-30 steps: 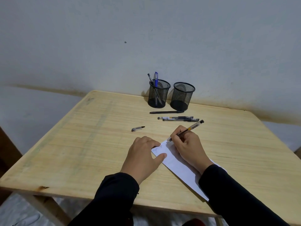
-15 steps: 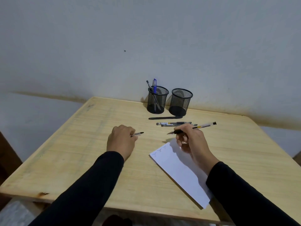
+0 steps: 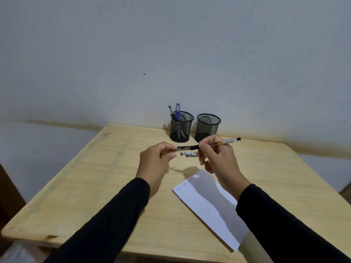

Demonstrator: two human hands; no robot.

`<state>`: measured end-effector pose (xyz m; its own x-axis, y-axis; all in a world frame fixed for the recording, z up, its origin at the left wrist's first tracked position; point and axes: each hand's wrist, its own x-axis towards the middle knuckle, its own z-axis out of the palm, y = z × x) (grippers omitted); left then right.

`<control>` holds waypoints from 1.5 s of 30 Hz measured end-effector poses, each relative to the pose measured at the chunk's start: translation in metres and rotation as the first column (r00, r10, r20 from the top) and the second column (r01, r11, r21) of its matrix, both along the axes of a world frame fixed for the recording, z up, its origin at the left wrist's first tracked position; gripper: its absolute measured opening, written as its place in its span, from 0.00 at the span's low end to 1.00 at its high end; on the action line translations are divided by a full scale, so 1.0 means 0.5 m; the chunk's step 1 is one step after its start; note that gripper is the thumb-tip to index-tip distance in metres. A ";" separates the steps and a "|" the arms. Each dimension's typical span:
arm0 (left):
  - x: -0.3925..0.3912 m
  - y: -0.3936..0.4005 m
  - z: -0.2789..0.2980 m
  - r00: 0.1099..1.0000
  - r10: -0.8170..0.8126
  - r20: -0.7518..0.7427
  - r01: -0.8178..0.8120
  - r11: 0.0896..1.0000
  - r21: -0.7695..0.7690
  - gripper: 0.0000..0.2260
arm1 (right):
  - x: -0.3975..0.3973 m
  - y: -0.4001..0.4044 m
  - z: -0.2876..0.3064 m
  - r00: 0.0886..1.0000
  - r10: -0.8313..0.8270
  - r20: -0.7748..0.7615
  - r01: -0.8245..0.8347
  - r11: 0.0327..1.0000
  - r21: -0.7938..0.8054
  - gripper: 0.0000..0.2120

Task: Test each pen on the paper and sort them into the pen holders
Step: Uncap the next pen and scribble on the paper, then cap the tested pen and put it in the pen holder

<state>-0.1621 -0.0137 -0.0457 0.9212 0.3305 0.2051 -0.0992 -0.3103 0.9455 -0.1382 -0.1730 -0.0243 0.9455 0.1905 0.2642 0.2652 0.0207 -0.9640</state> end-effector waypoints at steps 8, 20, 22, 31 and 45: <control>-0.014 -0.014 0.016 0.993 -0.110 0.039 0.108 0.993 0.052 0.11 | -0.003 -0.002 0.004 0.999 0.042 -0.015 -0.042 0.999 0.007 0.07; -0.028 -0.032 0.014 0.992 -0.098 0.079 0.095 0.994 0.044 0.10 | -0.029 -0.010 -0.030 0.998 0.024 0.061 -0.029 0.996 0.085 0.06; -0.029 -0.030 0.011 0.991 -0.112 0.076 0.113 0.993 -0.021 0.11 | -0.033 -0.012 -0.030 0.995 0.040 0.089 -0.046 0.997 0.062 0.06; 0.008 0.003 0.077 0.960 -0.156 0.232 0.274 0.680 -0.680 0.11 | -0.033 -0.012 0.027 0.969 0.240 0.058 -0.245 0.964 0.106 0.14; 0.138 0.000 0.089 0.934 -0.215 0.284 0.320 0.858 -0.401 0.11 | 0.114 0.010 0.065 0.994 0.081 0.068 -0.061 0.964 -0.258 0.08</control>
